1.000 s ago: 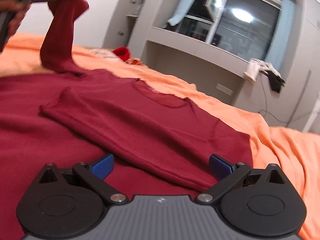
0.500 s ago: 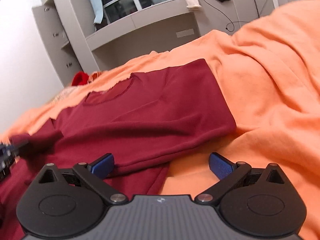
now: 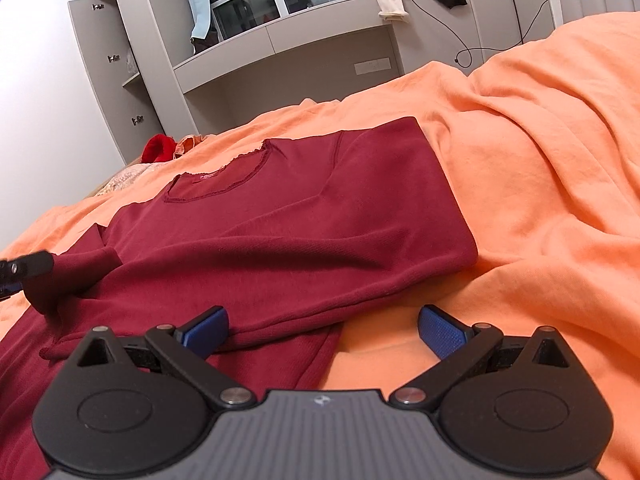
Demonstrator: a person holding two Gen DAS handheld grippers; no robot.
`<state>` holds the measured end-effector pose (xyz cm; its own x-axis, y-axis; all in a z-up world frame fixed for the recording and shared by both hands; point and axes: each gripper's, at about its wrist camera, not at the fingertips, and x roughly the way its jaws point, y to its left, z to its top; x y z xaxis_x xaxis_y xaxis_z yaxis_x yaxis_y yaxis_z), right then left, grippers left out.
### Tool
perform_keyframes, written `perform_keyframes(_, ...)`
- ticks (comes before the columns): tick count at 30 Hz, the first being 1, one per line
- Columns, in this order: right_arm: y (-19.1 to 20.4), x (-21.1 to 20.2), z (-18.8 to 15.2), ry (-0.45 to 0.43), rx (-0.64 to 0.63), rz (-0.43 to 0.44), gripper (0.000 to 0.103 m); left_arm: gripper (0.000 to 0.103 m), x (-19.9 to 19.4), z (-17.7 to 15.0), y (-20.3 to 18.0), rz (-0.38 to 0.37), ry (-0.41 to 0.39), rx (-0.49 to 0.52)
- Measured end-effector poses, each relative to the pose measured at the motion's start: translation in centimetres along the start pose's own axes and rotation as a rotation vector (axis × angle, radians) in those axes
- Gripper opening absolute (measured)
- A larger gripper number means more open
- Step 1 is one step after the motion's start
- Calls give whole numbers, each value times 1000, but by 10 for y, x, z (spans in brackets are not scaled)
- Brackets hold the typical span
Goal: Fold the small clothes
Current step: 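Lift the sleeve across the shirt body with the left gripper and release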
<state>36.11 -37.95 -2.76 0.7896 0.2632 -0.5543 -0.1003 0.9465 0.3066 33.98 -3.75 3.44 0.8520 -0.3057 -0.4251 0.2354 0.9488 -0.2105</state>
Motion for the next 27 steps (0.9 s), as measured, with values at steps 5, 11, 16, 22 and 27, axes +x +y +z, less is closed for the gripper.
perform_keyframes(5, 1, -1, -1, 0, -3, -2, 103, 31, 4, 8, 6, 30, -20, -92)
perform_keyframes(11, 2, -3, -2, -21, 2, 2, 103, 13, 4, 5, -27, -35, -70, 79)
perform_keyframes(16, 1, -3, -2, -22, 5, 5, 103, 17, -1, -12, -56, -175, -50, 302)
perform_keyframes(22, 1, -4, -2, -20, 0, 0, 103, 53, -2, -25, -50, -258, 30, 326)
perform_keyframes(27, 5, -3, -3, -20, -21, -19, 103, 81, -13, -20, -23, -284, 17, 230)
